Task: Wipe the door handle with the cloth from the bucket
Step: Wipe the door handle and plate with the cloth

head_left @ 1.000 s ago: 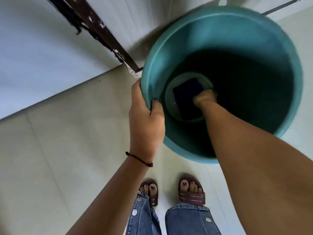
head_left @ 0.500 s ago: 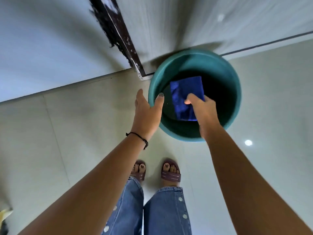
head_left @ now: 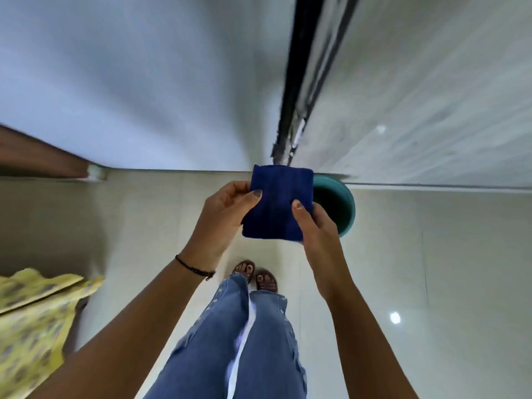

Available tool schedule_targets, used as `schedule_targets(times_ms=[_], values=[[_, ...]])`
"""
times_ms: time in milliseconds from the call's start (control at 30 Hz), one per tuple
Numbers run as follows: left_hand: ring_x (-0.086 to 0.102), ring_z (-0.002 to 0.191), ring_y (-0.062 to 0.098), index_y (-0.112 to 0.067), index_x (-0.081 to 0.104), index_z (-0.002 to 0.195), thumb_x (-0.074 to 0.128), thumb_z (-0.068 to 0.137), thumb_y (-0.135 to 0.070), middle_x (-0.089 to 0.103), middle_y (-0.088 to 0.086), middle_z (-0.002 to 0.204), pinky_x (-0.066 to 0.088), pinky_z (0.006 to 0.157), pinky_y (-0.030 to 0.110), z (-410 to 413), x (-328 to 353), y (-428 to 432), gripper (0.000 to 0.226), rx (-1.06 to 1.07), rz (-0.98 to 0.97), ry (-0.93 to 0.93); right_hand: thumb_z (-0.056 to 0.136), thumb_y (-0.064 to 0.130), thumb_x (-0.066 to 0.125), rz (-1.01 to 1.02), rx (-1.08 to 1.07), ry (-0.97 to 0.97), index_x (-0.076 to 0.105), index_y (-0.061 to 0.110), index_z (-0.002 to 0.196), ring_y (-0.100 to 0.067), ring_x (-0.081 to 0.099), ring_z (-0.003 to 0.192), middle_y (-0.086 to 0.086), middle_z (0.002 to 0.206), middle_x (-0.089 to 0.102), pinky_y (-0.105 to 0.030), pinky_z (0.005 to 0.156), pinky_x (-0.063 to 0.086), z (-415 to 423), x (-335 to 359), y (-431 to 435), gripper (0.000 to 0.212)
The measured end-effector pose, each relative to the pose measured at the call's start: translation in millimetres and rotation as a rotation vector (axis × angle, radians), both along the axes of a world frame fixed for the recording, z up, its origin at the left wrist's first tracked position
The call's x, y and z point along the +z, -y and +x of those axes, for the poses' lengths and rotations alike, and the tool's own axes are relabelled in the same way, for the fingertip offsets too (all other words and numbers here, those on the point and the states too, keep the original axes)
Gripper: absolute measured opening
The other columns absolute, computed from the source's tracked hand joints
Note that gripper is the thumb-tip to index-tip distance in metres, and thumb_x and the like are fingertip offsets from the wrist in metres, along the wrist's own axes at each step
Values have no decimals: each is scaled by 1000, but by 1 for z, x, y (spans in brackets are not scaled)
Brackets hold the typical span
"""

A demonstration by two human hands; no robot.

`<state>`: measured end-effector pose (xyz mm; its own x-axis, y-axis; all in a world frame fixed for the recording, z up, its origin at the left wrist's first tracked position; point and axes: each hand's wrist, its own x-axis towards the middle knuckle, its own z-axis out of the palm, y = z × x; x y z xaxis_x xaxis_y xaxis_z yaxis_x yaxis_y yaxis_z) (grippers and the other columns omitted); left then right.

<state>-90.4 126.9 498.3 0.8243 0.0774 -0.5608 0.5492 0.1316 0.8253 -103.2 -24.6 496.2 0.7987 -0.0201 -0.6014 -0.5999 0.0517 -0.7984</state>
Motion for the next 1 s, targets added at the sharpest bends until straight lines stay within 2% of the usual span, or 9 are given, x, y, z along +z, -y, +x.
schedule_targets(times_ms=[133,267,400,533,633,733,867,933,1000], values=[[67,92,18,-16,60,101,51,96,-11,70,1,97,57,78,31,-46,88,-49,11,138,-1,98,94,20,57,-161,155,212,62,19,109,-8,65,95,0,106,70,-17,76,51,-21,80,-42,16],[65,91,15,-15,58,105,51,97,-14,69,-1,95,53,81,34,-80,143,-113,10,285,66,227,89,18,63,-255,262,438,53,24,124,-6,55,111,7,121,59,-21,87,47,-33,134,-102,37],[64,92,13,-18,60,107,54,96,-20,71,-6,94,51,85,36,-105,175,-192,13,389,84,341,87,24,68,-91,519,495,38,25,140,-2,51,120,12,131,52,-19,99,43,-32,173,-181,61],[66,95,11,-20,63,103,49,98,-14,73,-7,96,54,84,31,-115,194,-286,16,469,33,404,87,28,67,135,720,370,56,17,128,-17,64,113,0,123,68,-32,95,53,-31,190,-284,44],[63,105,17,-16,64,109,50,97,-12,69,1,107,54,79,22,-119,201,-357,18,475,113,436,73,24,75,215,639,373,63,14,116,-23,69,102,-6,109,73,-38,89,56,-42,196,-365,46],[63,96,-6,-5,59,119,46,99,-8,65,-2,110,49,76,6,-128,217,-432,25,445,230,495,66,23,71,275,557,366,65,18,102,-24,68,89,-1,91,73,-41,81,56,-50,206,-441,37],[50,100,-21,-26,53,132,45,98,-26,54,-23,121,36,75,-9,-133,237,-523,34,426,400,524,69,20,65,280,382,424,60,22,101,-19,68,83,2,89,71,-38,75,58,-34,227,-504,32],[48,108,-15,-29,49,136,45,98,-32,51,-22,127,34,81,-9,-123,246,-561,38,434,490,536,76,18,67,203,329,505,56,20,110,-21,66,88,-3,101,67,-33,72,59,-20,240,-528,36],[46,119,-6,-28,43,141,44,97,-35,47,-20,135,35,97,3,-107,251,-592,44,435,555,557,85,11,63,127,272,583,51,17,118,-16,64,87,-2,104,63,-19,61,57,1,249,-549,35]])
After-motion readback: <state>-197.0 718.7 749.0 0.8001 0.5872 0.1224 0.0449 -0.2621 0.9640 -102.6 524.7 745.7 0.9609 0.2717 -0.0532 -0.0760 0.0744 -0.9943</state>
